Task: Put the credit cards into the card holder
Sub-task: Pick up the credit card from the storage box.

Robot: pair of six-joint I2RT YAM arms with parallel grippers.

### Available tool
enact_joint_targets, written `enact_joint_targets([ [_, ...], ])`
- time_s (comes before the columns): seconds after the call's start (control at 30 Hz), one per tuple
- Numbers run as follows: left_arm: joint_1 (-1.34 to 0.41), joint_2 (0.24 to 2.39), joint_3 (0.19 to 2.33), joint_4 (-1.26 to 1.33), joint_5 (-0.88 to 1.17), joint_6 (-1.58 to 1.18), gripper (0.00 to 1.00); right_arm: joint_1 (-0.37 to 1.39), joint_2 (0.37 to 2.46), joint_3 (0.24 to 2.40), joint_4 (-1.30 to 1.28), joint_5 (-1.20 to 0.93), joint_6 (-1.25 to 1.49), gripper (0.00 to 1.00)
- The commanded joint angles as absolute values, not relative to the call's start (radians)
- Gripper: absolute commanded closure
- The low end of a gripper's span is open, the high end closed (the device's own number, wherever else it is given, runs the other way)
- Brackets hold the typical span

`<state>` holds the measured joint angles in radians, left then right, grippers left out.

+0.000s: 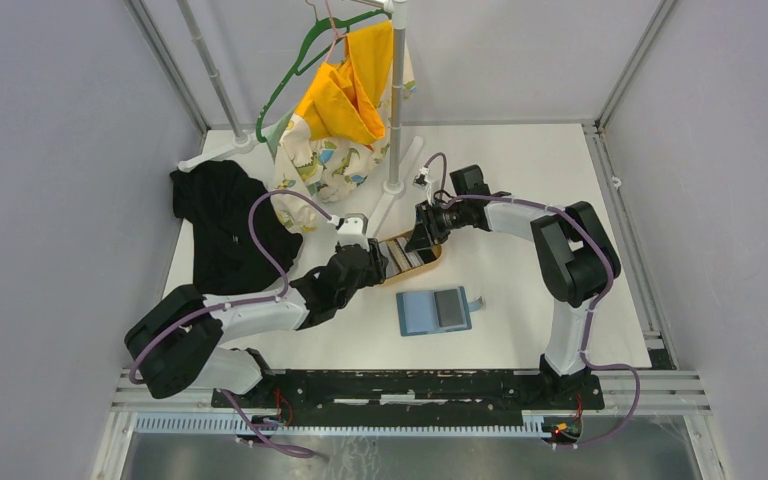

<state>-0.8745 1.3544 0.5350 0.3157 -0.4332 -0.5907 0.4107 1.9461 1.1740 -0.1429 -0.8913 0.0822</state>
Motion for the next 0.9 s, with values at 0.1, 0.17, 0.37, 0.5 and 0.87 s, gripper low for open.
enact_joint_targets([
  [0.1, -0.869, 1.321, 0.533, 0.372, -0.431, -0.609, 0.53, 0.420, 1.932, 1.174, -0.110, -0.951, 0.100, 0.69],
  [0.17, -0.869, 1.321, 0.533, 0.373, -0.431, -0.609, 0.53, 0.422, 1.937, 1.175, -0.113, -0.943, 0.099, 0.69],
  [0.37, -0.869, 1.321, 0.535, 0.373, -0.430, -0.609, 0.53, 0.429, 1.933, 1.190, -0.159, -0.850, 0.068, 0.60],
  [0.5, -0.870, 1.324, 0.536, 0.372, -0.430, -0.609, 0.52, 0.432, 1.930, 1.197, -0.187, -0.779, 0.049, 0.53],
  [0.87, -0.869, 1.324, 0.537, 0.373, -0.430, -0.609, 0.52, 0.450, 1.957, 1.196, -0.171, -0.850, 0.089, 0.52],
])
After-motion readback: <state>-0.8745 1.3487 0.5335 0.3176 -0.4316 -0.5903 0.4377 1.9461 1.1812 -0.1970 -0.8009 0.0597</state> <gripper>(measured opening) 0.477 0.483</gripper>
